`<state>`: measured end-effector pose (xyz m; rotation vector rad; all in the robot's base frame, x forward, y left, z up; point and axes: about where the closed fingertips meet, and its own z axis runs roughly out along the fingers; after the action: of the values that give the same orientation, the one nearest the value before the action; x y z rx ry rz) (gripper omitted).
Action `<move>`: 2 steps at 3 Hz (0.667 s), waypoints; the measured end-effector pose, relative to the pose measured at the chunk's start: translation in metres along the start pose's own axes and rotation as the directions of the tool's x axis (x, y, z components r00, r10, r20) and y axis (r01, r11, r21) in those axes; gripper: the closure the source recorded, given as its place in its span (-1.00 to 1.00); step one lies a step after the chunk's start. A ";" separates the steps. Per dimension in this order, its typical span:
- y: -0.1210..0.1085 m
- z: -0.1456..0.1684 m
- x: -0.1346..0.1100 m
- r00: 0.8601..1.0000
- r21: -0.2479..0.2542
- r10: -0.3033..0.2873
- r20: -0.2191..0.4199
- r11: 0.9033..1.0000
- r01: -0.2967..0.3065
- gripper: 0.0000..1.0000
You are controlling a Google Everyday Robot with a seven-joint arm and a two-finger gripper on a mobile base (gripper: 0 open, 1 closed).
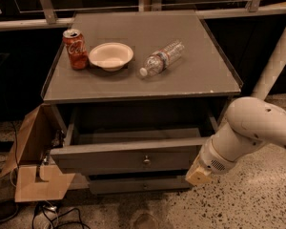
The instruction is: Close top drawer
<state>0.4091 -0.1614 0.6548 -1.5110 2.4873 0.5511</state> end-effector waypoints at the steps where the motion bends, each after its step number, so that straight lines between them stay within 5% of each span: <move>1: 0.000 0.000 0.000 1.000 0.000 0.000 0.000 1.000 0.000 1.00; 2: -0.006 0.000 -0.007 1.000 0.013 0.002 0.010 1.000 -0.003 1.00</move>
Offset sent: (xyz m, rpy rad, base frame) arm 0.0204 0.0063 0.0020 0.0070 -0.0300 -0.0220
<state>0.4180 -0.1581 0.6555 -1.4974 2.4811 0.5409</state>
